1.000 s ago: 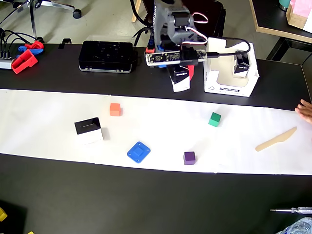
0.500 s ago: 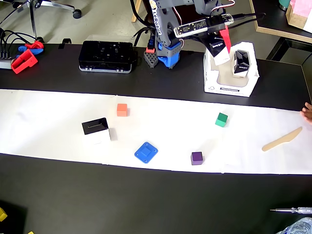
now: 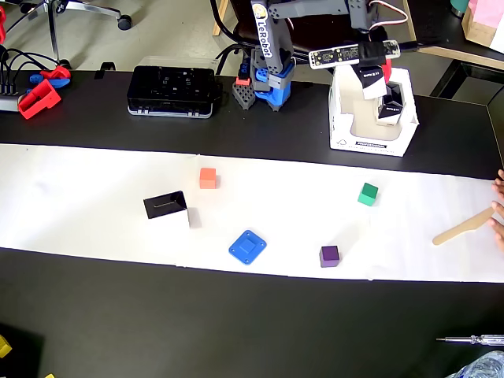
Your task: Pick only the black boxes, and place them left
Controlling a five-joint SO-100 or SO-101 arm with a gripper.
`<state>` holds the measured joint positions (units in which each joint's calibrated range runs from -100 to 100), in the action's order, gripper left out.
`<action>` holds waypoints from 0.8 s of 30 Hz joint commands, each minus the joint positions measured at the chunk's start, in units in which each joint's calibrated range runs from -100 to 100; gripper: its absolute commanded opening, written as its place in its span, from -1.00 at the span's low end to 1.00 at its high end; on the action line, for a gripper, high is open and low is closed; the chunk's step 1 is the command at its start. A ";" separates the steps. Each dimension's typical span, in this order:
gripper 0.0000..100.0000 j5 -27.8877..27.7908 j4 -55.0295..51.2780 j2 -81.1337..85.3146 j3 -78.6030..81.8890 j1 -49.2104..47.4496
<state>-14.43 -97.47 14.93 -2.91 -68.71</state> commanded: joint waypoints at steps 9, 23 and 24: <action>-0.82 0.12 6.77 -12.99 -6.04 -0.88; -0.21 -1.20 9.31 -18.29 -5.78 -7.38; -0.20 -1.25 9.31 -18.29 -5.86 -7.38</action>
<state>-15.51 -88.77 -5.00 -2.91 -74.62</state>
